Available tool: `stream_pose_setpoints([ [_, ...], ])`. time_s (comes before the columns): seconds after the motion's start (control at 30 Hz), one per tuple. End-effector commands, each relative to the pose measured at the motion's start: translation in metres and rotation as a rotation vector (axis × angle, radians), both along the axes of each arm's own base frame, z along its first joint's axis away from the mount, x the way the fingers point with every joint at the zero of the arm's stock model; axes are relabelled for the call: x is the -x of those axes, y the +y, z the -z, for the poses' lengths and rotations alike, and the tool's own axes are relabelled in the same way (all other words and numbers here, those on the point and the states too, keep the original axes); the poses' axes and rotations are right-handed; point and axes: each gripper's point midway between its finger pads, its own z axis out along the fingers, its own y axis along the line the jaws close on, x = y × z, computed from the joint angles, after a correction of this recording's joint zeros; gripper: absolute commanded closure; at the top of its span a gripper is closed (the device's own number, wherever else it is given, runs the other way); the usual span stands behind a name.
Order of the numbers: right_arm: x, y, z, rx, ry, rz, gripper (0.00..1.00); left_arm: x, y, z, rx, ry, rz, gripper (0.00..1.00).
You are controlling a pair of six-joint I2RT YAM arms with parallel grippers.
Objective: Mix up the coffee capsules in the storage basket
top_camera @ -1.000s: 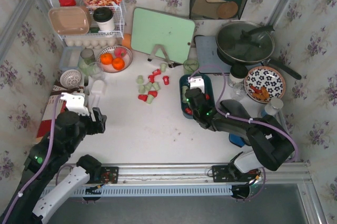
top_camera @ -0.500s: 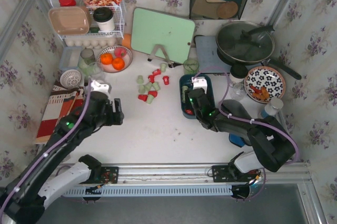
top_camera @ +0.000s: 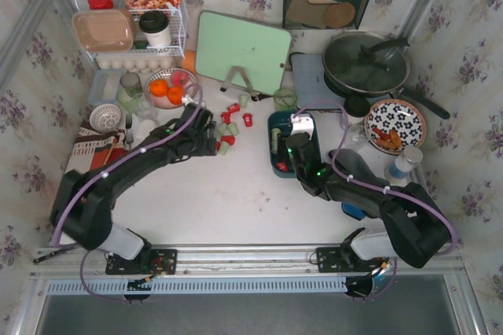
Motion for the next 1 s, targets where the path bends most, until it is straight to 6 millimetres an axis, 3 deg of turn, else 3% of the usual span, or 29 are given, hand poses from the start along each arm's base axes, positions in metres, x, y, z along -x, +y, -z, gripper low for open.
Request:
stream_pose_setpoints([
  [0.0,-0.001,0.001,-0.008,-0.024,-0.027,0.005,0.29,-0.037,-0.020,0.008,-0.015,-0.019,0.000,0.28],
  [0.27,-0.001,0.001,-0.012,-0.028,-0.034,-0.002,0.29,-0.074,-0.041,0.048,-0.076,0.071,-0.006,0.32],
  [0.4,-0.001,0.002,-0.010,-0.029,-0.029,-0.007,0.29,-0.082,-0.037,0.058,-0.125,0.080,-0.034,0.32],
  [0.97,-0.001,0.009,-0.003,-0.024,-0.001,-0.035,0.29,-0.076,-0.016,0.089,-0.143,0.166,-0.092,0.32],
])
